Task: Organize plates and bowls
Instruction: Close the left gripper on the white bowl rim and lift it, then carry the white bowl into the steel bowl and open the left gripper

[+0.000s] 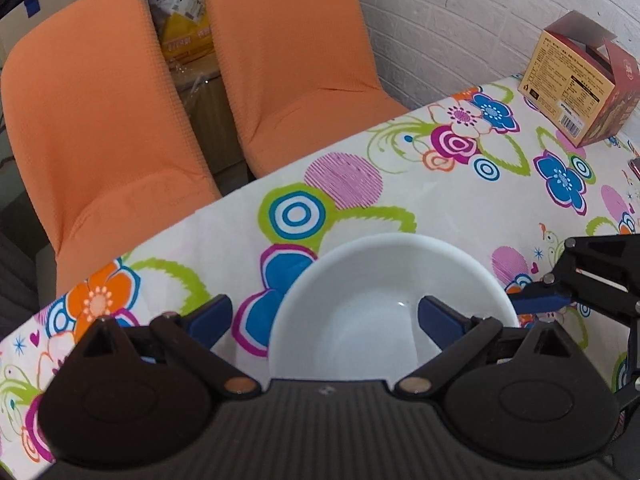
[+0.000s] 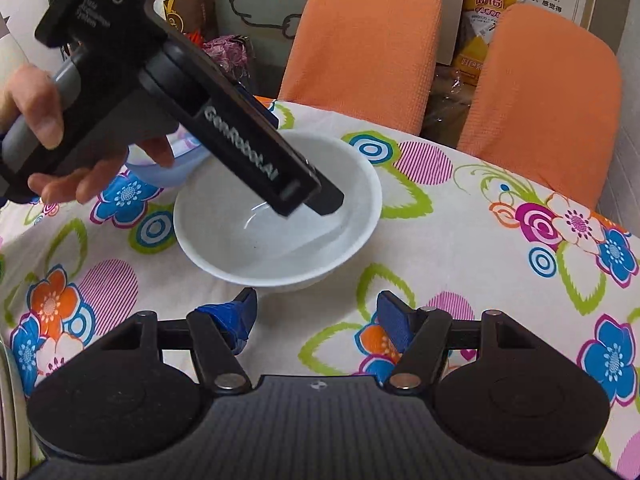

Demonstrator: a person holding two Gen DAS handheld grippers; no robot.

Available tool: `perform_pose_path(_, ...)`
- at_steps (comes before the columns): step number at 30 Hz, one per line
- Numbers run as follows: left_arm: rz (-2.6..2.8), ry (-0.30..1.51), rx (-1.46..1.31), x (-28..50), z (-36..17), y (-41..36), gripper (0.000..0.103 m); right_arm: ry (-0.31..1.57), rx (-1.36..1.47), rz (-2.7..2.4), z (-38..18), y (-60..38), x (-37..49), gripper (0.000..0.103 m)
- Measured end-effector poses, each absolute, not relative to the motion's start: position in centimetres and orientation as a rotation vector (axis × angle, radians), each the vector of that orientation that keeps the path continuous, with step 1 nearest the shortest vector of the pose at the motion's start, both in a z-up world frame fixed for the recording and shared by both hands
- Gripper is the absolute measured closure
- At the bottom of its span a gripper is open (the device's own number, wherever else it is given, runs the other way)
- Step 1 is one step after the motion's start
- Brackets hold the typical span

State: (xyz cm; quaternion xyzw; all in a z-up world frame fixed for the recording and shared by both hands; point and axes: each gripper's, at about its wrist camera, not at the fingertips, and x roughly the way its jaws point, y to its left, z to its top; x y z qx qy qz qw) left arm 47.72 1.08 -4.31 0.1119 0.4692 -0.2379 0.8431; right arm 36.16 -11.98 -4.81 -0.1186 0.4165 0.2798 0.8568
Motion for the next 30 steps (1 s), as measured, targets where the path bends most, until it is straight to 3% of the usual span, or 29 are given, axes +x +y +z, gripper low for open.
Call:
perform_pose_path(21, -0.532, 0.983, 0.229, 47.5, -5.3, 0.3, 0.006, 0.744, -0.416, 0.688, -4.8, -10.7, 36.4, 0.050)
perform_pose_path(30, -0.552, 0.948, 0.236, 46.4, -4.5, -0.3, 0.018, 0.735, -0.379, 0.680, -5.0, -10.3, 37.0, 0.047)
